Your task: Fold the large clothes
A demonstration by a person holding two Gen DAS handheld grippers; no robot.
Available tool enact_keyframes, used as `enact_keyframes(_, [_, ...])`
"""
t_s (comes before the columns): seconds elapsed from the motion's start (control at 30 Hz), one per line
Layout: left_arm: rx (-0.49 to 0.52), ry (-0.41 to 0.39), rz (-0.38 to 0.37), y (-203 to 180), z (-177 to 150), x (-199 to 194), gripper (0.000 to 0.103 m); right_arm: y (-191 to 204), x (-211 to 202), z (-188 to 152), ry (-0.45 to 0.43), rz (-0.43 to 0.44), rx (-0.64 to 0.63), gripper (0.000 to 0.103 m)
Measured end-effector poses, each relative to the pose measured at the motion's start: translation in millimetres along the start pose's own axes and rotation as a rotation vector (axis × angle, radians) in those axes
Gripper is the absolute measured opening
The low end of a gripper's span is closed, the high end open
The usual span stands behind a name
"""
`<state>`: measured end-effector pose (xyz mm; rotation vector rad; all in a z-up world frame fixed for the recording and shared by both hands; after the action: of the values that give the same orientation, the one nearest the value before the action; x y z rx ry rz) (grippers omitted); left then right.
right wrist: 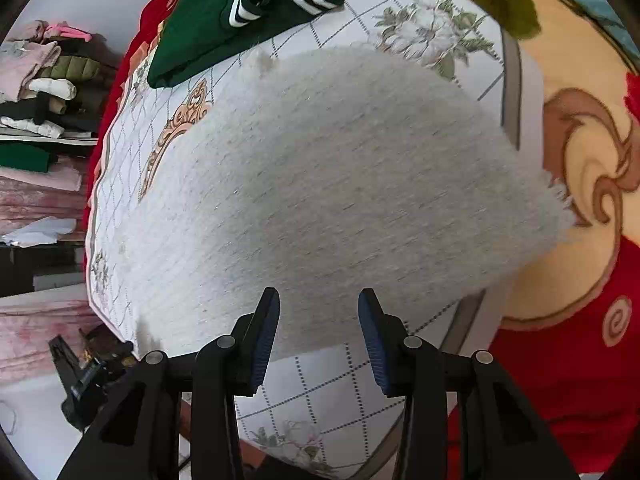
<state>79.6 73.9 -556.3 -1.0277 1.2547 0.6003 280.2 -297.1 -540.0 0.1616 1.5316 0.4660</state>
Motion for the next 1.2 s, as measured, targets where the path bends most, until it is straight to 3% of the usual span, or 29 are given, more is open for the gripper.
enact_keyframes(0.03, [0.016, 0.0, 0.015, -4, -2, 5, 0.047, 2, 4, -1, 0.007, 0.013, 0.005, 0.043])
enact_keyframes(0.1, [0.092, -0.026, 0.102, -15, -2, 15, 0.006, 7, 11, 0, 0.019, 0.029, 0.008, 0.043])
enact_keyframes(0.2, [0.119, -0.101, 0.111, -19, 5, 8, 0.005, 17, 16, 5, 0.017, 0.045, -0.01, 0.043])
enact_keyframes(0.33, [0.119, -0.106, 0.129, -17, 15, 14, 0.005, 44, 28, 22, -0.002, 0.043, -0.084, 0.043])
enact_keyframes(0.4, [0.121, -0.098, 0.138, -19, 16, 16, 0.005, 56, 45, 32, -0.003, -0.005, -0.129, 0.042])
enact_keyframes(0.5, [0.152, -0.095, 0.164, -24, 12, 10, 0.009, 58, 97, 44, 0.113, -0.154, -0.145, 0.038])
enact_keyframes(0.63, [0.212, -0.138, 0.209, -37, 6, -15, 0.012, 64, 118, 56, 0.164, -0.228, -0.14, 0.038])
enact_keyframes(0.77, [0.276, -0.267, 0.249, -52, 6, -55, 0.012, 56, 110, 61, 0.164, -0.15, -0.096, 0.039])
enact_keyframes(0.8, [0.286, -0.304, 0.25, -58, 8, -65, 0.013, 51, 103, 60, 0.145, -0.102, -0.084, 0.039])
enact_keyframes(0.87, [0.303, -0.348, 0.222, -69, 13, -78, 0.028, 40, 86, 54, 0.098, -0.014, -0.06, 0.039])
enact_keyframes(0.9, [0.316, -0.367, 0.203, -79, 15, -82, 0.057, 35, 78, 50, 0.074, 0.015, -0.045, 0.039])
enact_keyframes(0.93, [0.331, -0.375, 0.187, -87, 17, -81, 0.094, 28, 67, 43, 0.043, 0.041, -0.025, 0.039])
enact_keyframes(0.97, [0.349, -0.387, 0.169, -98, 18, -79, 0.099, 17, 53, 34, 0.007, 0.06, 0.0, 0.04])
enact_keyframes(1.03, [0.388, -0.384, 0.161, -117, 15, -70, 0.099, -1, 34, 17, -0.047, 0.094, 0.048, 0.047])
enact_keyframes(1.1, [0.416, -0.347, 0.144, -137, 7, -54, 0.099, -21, 20, -1, -0.093, 0.112, 0.107, 0.064])
enact_keyframes(1.2, [0.46, -0.293, 0.122, -176, -5, -22, 0.099, -57, 9, -28, -0.135, 0.125, 0.212, 0.064])
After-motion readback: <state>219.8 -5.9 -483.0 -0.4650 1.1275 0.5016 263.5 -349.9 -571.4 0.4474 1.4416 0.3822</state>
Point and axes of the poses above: each gripper's, at about its wrist camera, not at the fingertips, and x roughly the way its jaws point, y to its left, z to its top, the point moved 2 cm from there along x, roughly the way its jaws point, and after that the axes turned 6 degrees about -x, right-handed, at the moved point
